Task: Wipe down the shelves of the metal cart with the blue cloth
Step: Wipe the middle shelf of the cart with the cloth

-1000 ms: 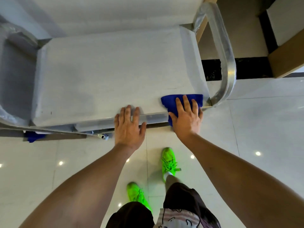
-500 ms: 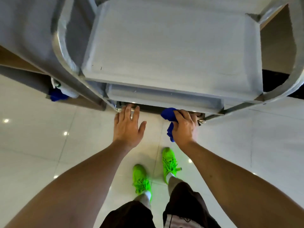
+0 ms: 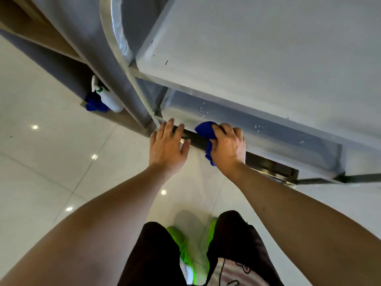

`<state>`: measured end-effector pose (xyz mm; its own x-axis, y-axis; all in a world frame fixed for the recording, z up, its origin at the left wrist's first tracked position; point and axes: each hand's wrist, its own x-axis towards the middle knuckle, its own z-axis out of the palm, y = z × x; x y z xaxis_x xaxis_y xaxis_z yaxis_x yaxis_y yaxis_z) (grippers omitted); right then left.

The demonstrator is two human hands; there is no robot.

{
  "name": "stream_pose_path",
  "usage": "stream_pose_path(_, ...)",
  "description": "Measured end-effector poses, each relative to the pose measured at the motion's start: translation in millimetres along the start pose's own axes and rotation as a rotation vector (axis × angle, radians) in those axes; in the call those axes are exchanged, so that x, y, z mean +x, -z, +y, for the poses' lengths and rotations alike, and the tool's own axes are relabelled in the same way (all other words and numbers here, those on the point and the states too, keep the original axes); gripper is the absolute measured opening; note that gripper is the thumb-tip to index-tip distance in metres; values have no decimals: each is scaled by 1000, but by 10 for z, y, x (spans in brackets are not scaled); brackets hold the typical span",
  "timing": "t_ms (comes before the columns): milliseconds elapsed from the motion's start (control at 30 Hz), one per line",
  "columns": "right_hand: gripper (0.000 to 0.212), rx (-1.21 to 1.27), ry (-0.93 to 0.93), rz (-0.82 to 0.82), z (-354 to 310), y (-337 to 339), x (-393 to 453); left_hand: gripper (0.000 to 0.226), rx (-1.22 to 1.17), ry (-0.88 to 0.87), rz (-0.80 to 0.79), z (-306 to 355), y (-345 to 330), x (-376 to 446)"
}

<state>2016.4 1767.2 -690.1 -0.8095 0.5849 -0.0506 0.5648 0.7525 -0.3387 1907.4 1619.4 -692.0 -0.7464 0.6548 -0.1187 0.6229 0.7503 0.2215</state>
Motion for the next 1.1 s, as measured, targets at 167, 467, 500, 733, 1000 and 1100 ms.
stream_pose_path(167,44,-68,78,63,-11,-459,562,52,-36,-76,143,-270,-328,664)
stream_pose_path(467,54,-285,127,180,-113,-1348,1138,53,-37,-86,194,-530,-959,1912)
stream_pose_path(500,53,-288,114,183,-138,-1361,1180,49,-67,-68,235,-544,-1009,1920)
stream_pose_path(733,56,-261,72,158,-148,-1314,1215,38,-77,-135,385,-598,-1131,1851)
stream_pose_path(1000,45,-264,16,290,-337,-1545,1082,36,-124,-157,373,-636,-1103,1879)
stream_pose_path(1100,53,-314,24,223,-311,-1500,1183,37,-114,-184,363,-671,-1102,1876)
